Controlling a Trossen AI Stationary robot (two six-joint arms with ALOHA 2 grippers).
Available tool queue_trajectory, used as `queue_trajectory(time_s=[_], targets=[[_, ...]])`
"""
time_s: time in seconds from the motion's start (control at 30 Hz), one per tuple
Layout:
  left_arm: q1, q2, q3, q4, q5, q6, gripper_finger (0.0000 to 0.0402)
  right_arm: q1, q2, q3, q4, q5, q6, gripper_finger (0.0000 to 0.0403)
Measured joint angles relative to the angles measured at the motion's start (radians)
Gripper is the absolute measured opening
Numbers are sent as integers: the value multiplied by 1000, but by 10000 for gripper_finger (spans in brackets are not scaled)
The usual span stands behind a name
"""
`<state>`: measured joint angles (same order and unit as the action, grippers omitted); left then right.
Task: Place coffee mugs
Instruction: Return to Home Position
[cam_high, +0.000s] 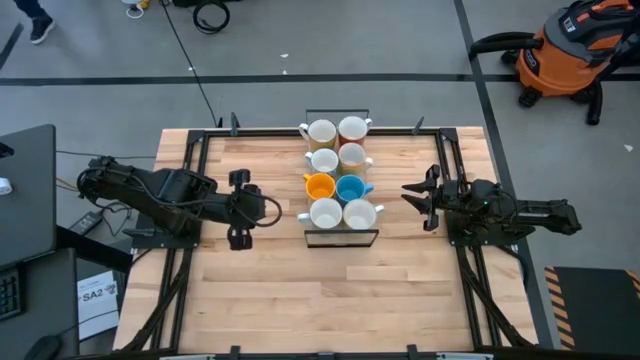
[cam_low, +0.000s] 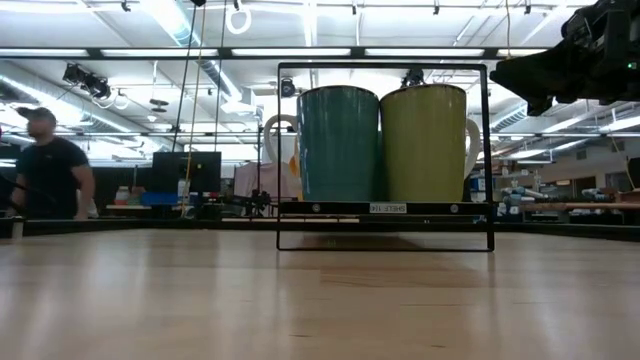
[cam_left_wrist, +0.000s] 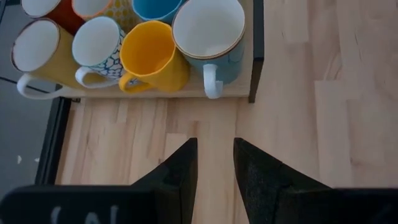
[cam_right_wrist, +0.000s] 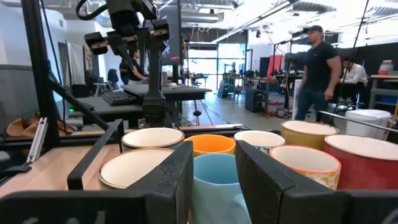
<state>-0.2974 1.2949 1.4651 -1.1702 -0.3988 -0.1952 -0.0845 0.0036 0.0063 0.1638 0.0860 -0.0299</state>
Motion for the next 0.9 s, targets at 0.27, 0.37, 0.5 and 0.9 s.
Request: queue_trajectory(time_s=[0.27, 0.37, 0.5, 0.9], targets=[[9, 0, 0, 192, 0, 44, 110, 0, 1, 0, 0, 0, 0, 126], [25, 0, 0, 388, -1, 136, 110, 0, 1, 0, 0, 0, 0, 126], [37, -28, -1, 569, -1, 296, 110, 0, 1, 0, 4, 0, 3, 126], [60, -317, 0, 422, 2, 334, 110, 0, 1, 0, 10, -1, 3, 126]])
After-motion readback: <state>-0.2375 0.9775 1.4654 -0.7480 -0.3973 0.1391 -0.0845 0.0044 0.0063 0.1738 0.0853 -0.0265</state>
